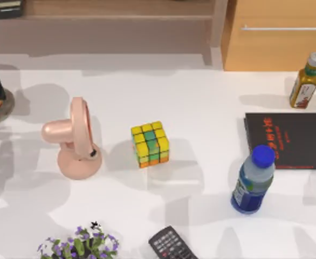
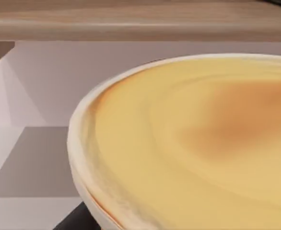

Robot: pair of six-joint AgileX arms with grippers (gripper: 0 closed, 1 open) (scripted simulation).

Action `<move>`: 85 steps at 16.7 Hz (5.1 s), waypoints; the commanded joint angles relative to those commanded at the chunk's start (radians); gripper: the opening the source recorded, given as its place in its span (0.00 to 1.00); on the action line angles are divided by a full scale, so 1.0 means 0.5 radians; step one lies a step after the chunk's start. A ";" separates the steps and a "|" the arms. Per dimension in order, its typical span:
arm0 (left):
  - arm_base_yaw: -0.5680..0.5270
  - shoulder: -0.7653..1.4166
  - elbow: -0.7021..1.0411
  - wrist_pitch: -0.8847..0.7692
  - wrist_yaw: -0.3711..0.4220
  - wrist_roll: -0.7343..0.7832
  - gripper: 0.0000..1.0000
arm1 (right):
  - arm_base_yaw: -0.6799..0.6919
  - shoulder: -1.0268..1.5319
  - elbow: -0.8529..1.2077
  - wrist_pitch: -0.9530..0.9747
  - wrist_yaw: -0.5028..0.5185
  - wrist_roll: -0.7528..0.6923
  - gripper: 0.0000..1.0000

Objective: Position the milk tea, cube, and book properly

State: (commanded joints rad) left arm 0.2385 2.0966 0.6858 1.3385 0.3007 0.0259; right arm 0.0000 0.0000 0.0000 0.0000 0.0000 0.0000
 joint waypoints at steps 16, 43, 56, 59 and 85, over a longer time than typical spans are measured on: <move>0.043 -0.093 -0.238 0.135 0.050 0.005 1.00 | 0.000 0.000 0.000 0.000 0.000 0.000 1.00; -0.449 -0.614 0.803 -1.680 -0.006 -0.266 1.00 | 0.000 0.000 0.000 0.000 0.000 0.000 1.00; -1.514 0.092 2.472 -4.775 -0.438 -1.445 1.00 | 0.000 0.000 0.000 0.000 0.000 0.000 1.00; -1.654 0.239 2.621 -5.144 -0.533 -1.684 1.00 | 0.000 0.000 0.000 0.000 0.000 0.000 1.00; -1.728 0.399 2.307 -4.904 -0.593 -1.833 0.70 | 0.000 0.000 0.000 0.000 0.000 0.000 1.00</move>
State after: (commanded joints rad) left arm -0.6257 2.2963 1.8392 -1.1136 0.0041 -0.8906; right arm 0.0000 0.0000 0.0000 0.0000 0.0000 0.0000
